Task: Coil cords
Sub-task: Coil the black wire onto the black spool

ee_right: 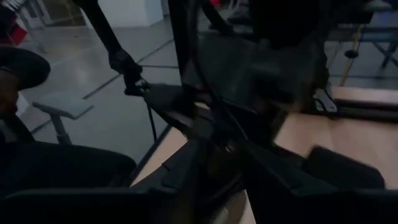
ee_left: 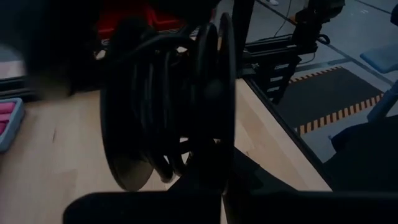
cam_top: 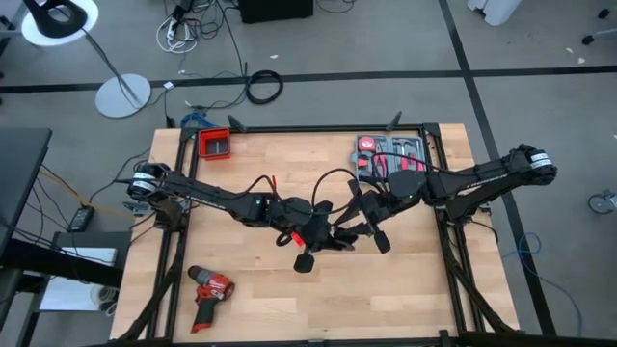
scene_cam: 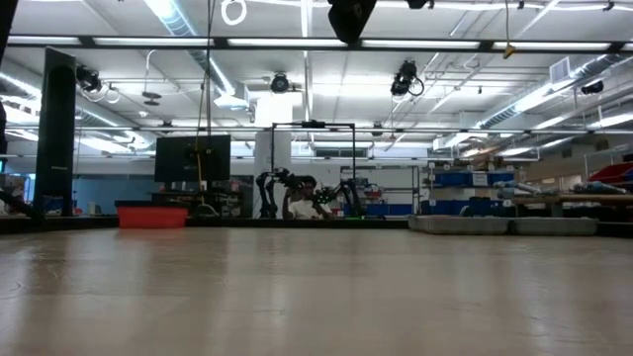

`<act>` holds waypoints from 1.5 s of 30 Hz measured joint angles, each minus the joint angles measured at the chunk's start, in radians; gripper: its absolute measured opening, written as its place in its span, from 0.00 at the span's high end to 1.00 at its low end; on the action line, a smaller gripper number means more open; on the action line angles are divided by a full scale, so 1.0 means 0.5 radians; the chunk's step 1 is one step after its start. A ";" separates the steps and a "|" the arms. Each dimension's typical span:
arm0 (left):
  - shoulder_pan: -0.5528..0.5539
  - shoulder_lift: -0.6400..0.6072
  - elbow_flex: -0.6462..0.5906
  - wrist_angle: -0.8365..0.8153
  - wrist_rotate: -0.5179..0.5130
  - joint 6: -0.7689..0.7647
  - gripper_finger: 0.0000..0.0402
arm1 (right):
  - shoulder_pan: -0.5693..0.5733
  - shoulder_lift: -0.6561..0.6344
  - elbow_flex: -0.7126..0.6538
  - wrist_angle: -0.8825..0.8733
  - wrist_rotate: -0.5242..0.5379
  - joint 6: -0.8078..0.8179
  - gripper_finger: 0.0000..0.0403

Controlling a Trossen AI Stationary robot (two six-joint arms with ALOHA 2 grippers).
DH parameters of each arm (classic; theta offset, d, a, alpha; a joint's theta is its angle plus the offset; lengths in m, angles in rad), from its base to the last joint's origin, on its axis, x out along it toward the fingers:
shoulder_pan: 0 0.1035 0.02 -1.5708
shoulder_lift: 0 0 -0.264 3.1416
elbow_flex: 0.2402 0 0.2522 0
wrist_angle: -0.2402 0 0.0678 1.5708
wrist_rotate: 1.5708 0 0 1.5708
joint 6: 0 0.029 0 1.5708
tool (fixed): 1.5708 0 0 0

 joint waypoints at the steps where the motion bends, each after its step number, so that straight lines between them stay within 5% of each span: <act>1: -0.001 0.000 0.000 0.000 0.000 0.001 1.00 | 0.000 0.000 0.000 -0.013 0.000 -0.001 0.70; 17: -0.002 0.002 0.000 0.089 0.198 0.110 1.00 | -0.014 -0.001 0.002 -0.003 -0.005 -0.278 0.71; 31: -0.005 0.002 0.000 0.089 0.308 0.106 1.00 | -0.134 0.000 0.002 -0.021 -0.040 -0.099 0.71; 37: -0.007 0.003 0.000 0.035 0.331 0.086 1.00 | -0.131 -0.023 0.005 -0.229 0.031 -0.104 0.71; 45: -0.020 -0.003 0.004 0.087 0.356 0.112 1.00 | -0.101 -0.091 0.004 -0.682 0.414 -0.133 0.71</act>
